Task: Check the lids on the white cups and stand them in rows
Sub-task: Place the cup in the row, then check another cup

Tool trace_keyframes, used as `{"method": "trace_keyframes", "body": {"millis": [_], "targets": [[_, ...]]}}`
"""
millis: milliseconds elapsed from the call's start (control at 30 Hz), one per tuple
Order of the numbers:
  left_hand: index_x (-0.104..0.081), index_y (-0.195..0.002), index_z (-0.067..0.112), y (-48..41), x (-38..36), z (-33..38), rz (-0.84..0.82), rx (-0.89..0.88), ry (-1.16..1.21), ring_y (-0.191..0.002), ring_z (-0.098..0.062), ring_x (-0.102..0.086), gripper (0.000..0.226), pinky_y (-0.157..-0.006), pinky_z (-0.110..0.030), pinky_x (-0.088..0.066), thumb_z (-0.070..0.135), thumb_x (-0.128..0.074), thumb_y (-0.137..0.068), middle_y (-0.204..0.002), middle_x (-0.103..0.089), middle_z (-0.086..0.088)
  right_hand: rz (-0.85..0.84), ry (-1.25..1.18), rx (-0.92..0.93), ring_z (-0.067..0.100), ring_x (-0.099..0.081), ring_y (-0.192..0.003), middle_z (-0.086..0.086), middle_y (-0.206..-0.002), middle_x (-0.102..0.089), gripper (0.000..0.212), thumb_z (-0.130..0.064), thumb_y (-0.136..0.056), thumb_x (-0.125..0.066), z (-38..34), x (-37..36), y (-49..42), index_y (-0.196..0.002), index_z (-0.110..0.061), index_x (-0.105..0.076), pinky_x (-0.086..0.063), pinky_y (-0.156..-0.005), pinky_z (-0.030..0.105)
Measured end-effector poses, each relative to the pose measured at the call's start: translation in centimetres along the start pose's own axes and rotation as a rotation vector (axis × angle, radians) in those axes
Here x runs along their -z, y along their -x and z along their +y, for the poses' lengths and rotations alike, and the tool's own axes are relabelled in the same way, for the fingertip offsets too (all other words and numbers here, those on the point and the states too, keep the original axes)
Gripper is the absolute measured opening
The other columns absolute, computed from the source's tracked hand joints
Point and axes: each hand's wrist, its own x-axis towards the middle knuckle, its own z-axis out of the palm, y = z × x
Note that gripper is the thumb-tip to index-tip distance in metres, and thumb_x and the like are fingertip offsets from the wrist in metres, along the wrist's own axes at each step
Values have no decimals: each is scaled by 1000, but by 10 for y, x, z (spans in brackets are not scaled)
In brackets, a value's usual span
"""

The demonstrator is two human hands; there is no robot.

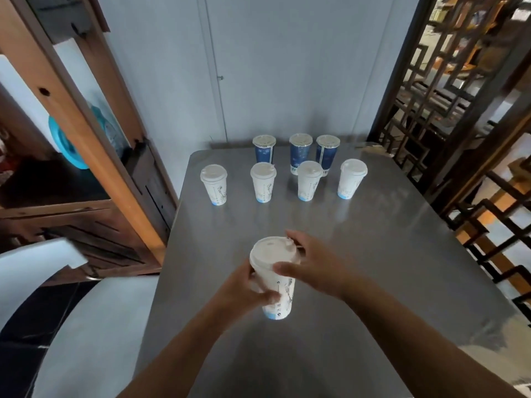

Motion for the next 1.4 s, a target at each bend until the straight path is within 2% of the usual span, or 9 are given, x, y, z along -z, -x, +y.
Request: {"method": "trace_keyframes", "body": {"millis": [133,200,333,600,800,967,1100,1267,1400], "targets": [[-50,-133,40,-13,-16,-34,-19,-14,-66,-117,-14,-65,79,-94,-52,-56,29,-86,-64,-125,-68,12,18,8,23,14,-44,-134,-3,-149,-43,90,-35,-75,-81,33,-21,1,-149,-22,-31,-37,-113,39],[-46,-138,37,-17,-25,-48,-23,-13,-87,-120,-13,-63,83,-97,-50,-55,25,-88,-68,-131,-65,10,43,28,49,13,-41,-135,-2,-149,-43,89,-29,-75,-82,50,-32,0,-149,-19,-33,-33,-114,32],[-45,-138,39,-25,-37,-76,-23,-19,-150,-118,-8,-63,81,-96,-45,-56,23,-88,-71,-130,-63,14,62,82,89,9,-41,-124,5,-143,-44,89,-21,-74,-83,78,-56,-2,-147,-11,-34,-19,-98,-3],[-46,-138,36,-31,-40,-100,-23,7,-217,-120,-4,-60,80,-103,-35,-49,29,-87,-70,-131,-62,19,80,55,95,25,-39,-137,-1,-137,-46,81,-24,-74,-82,102,-76,-10,-142,-12,-41,-35,-113,42],[-48,-139,33,-33,-39,-102,-25,19,-232,-120,-6,-61,78,-105,-43,-49,29,-87,-71,-130,-65,15,-123,108,-56,18,-33,-141,-1,-156,-33,89,-51,-84,-67,92,-58,-31,-154,-21,-21,-26,-109,28],[-49,-138,29,-33,-40,-102,-28,67,-222,-118,-9,-62,75,-104,-43,-49,30,-85,-73,-127,-67,10,9,569,190,30,-51,-122,10,-134,-55,67,-64,-90,-36,63,-65,-62,-133,-15,-50,-39,-102,40],[-51,-135,26,-34,-39,-103,-44,89,-220,-117,-12,-62,67,-103,-44,-49,30,-83,-76,-123,-67,8,-67,782,216,31,-58,-113,8,-121,-64,81,-68,-85,-8,56,-84,-79,-120,-16,-59,-42,-98,45],[-49,-133,24,-30,-45,-106,-17,90,-244,-115,-14,-62,67,-98,-44,-50,32,-83,-76,-123,-65,5,-26,848,224,29,-63,-89,5,-96,-68,50,-49,-93,-25,67,-98,-78,-98,-17,-64,-47,-74,36],[-50,-131,25,-26,-56,-107,72,126,-266,-111,-11,-63,69,-91,-32,-51,39,-84,-74,-121,-67,7,6,863,266,29,-62,-83,6,-93,-67,49,-39,-91,-19,69,-99,-80,-92,-16,-63,-47,-67,36]]}}
